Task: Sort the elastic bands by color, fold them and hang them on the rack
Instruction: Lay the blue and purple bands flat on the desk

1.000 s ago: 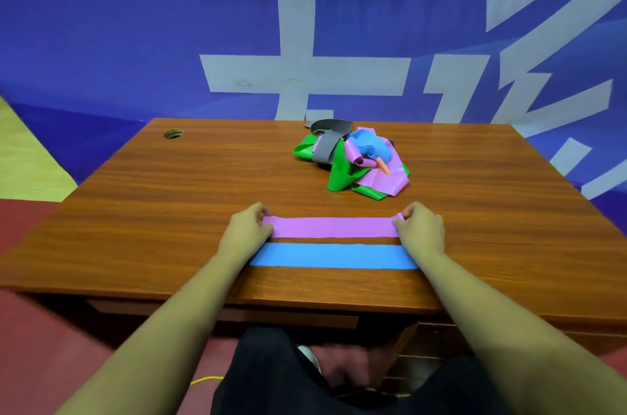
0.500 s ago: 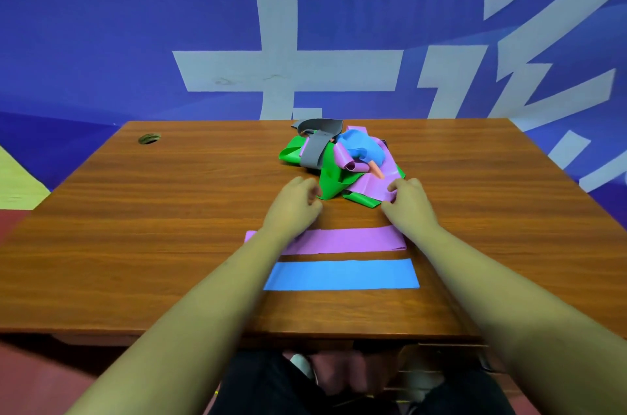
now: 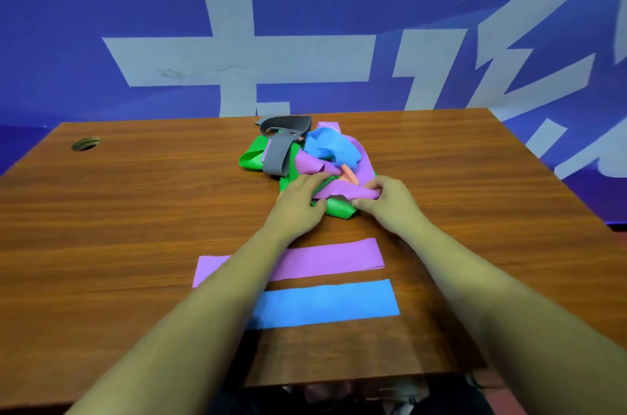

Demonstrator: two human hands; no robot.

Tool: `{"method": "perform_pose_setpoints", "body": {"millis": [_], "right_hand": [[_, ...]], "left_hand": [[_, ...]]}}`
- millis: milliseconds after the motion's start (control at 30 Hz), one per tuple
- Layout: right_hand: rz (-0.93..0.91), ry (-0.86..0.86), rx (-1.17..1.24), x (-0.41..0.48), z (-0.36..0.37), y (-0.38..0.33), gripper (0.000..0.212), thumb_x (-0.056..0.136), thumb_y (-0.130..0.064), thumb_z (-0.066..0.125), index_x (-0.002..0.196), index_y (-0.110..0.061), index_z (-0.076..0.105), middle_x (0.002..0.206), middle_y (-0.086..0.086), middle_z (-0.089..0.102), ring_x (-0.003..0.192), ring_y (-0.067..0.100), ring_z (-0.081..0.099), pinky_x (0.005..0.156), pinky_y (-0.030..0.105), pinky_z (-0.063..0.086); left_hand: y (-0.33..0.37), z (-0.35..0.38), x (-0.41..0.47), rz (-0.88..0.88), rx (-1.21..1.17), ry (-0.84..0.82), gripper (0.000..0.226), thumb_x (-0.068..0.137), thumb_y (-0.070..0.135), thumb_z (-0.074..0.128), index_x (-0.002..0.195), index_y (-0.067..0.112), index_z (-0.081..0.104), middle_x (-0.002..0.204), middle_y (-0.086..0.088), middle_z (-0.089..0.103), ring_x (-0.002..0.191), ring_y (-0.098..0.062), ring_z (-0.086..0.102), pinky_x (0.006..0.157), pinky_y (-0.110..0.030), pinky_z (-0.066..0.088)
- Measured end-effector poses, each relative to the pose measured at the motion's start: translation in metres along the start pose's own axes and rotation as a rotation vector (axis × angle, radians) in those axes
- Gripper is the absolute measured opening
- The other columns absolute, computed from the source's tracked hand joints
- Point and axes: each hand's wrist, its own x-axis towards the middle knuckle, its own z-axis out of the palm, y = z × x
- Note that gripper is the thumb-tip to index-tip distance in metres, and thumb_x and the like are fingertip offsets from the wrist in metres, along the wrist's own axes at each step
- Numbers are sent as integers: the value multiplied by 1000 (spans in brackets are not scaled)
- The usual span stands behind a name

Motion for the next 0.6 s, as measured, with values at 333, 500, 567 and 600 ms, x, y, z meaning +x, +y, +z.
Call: {"method": "perform_pose_setpoints", "body": {"millis": [333,500,567,600], "right_hand": [[-157,37,362,-6,-63,-107,13,78,-1,77,84,0,66,68,5,62,52,1,54,50,16,43],[-199,92,340,-12,-92,-152,13,76,-10,80,81,-5,68,73,6,65,64,12,55,58,28,44],[-210,96,386,-17,-102,-165,14,76,-9,79,82,-5,67,75,6,65,68,13,56,61,26,44],[-214,94,406,-20,-106,-171,14,76,-8,79,80,-7,66,76,7,65,69,14,57,62,26,44]], "left_hand": [[53,-60,1,83,-346,144,16,95,15,60,108,19,69,103,8,66,99,-8,59,93,-19,43],[88,-107,7,102,-355,333,17,95,18,58,106,20,71,99,5,71,94,-12,66,83,-26,51],[102,-123,6,110,-398,343,16,97,21,55,103,25,70,94,9,71,90,-7,66,81,-25,52],[110,-131,5,119,-401,365,16,97,21,55,101,27,68,91,12,70,86,-3,65,79,-22,51]]}}
